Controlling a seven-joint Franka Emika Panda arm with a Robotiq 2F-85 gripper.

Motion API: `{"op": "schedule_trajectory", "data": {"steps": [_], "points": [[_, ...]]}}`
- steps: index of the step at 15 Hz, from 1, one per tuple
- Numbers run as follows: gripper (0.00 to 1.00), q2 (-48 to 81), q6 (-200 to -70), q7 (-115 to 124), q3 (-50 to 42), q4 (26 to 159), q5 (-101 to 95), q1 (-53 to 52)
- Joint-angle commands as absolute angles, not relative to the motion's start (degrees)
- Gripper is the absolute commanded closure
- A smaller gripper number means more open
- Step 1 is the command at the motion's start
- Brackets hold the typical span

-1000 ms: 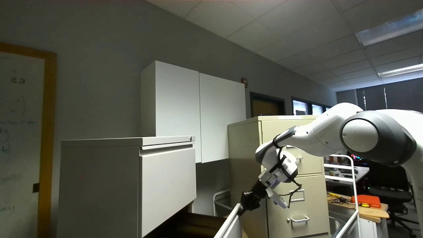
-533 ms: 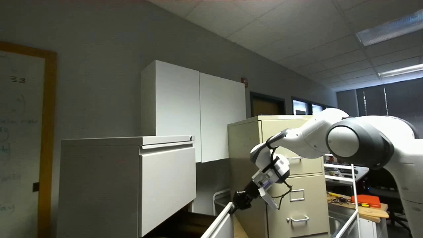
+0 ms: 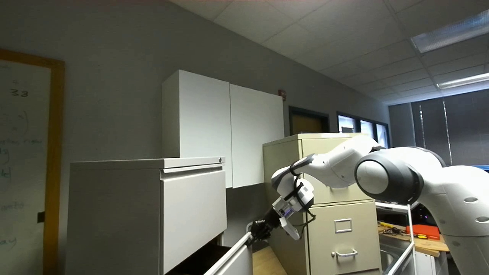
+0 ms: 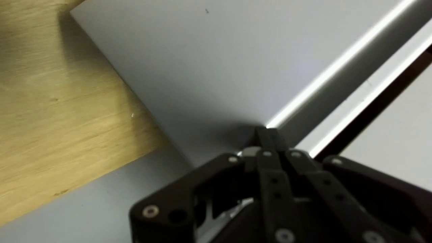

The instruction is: Close the bottom drawer of the cabinet to the left.

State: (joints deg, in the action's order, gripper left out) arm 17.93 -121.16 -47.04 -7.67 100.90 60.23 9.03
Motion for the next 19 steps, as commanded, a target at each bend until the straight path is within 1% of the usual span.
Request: {"op": "schedule_trajectory", "data": {"steps": [1,11,16,19], "points": [[1.0,22.6,-118.6,-43.9,-4.5,91.0,60.7,9.2],[1.0,34.3,-117.8,-37.2,0.0,74.7,57.7,8.5],[1.0,39.7,-116.8,-32.5,2.2,66.0,52.5,7.9],[1.0,40.4,-113.8,-30.2,2.6,63.5,48.3,8.0]]}}
